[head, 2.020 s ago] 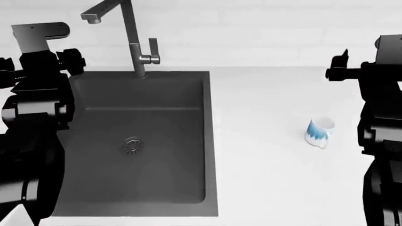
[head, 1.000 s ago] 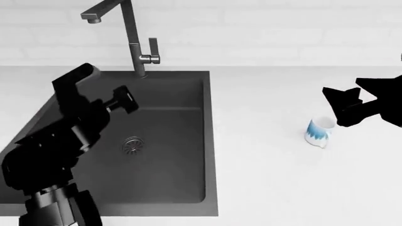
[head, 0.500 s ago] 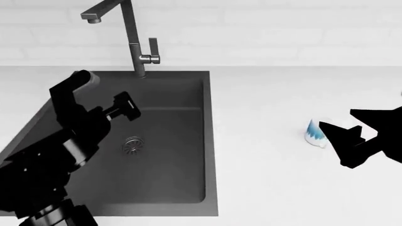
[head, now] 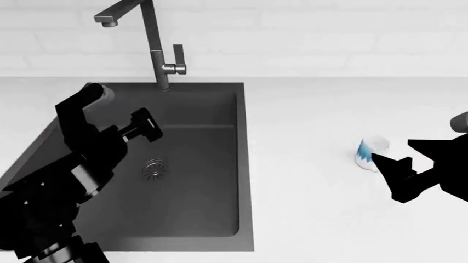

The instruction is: A wet mug is on the counter and needs to be dried. Pick it up and place it upside down in the open cabinet.

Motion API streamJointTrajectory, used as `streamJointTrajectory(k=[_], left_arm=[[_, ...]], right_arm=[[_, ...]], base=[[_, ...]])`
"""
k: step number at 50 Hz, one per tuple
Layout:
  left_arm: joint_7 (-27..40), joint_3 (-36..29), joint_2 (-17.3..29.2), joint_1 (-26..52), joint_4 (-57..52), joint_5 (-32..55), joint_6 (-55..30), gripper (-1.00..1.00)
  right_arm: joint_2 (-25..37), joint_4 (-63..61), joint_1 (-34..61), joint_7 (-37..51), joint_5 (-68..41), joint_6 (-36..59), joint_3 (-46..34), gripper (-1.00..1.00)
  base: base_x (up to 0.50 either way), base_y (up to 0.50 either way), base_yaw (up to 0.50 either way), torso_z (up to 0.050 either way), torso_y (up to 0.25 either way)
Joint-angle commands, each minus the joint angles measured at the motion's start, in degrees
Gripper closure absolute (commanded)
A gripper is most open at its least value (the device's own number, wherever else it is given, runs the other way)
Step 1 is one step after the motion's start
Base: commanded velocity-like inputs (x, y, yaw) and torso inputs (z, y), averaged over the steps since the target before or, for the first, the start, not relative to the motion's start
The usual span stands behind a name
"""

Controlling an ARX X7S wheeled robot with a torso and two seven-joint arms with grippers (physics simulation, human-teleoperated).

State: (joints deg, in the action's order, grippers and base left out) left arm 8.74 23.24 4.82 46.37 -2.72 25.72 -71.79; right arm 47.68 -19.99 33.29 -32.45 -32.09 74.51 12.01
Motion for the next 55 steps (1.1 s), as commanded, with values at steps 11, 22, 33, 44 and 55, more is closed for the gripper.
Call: streamJointTrajectory(k=[11,22,33,44,55], left_arm=[[0.6,-0.3,0.5,-0.5,0.1,1.4,0.5,-1.0],[1.0,-0.4,0.6,-1.2,-0.5,2.3,0.5,-1.0],[1.2,-0.3,0.8,-1.5,-0.3,3.0,0.8,-1.0],[1.6,-0.3,0.8,-2.1,-0.8,3.9,0.7,-1.0],[1.6,-0.7,0.8,-3.3,-5.1,6.9,-3.3,-1.0]], right_arm=[[-3.4,10.6,3.6,3.6,6.2,-7.4,-7.6,-1.0],[-6.3,17.6,6.0,3.8,9.1,-12.1,-13.0,-1.0],[-9.3,24.6,7.7,4.3,11.9,-16.4,-17.3,-1.0],[-10.9,21.4,4.1,6.4,13.1,-19.8,-18.3,1.0],[-5.4,-19.6,-1.1,16.3,12.5,-15.9,-5.7,1.0]], base=[[0.0,0.0,0.0,0.0,0.0],[0.0,0.0,0.0,0.0,0.0],[0.0,0.0,0.0,0.0,0.0],[0.0,0.0,0.0,0.0,0.0],[0.0,0.0,0.0,0.0,0.0]])
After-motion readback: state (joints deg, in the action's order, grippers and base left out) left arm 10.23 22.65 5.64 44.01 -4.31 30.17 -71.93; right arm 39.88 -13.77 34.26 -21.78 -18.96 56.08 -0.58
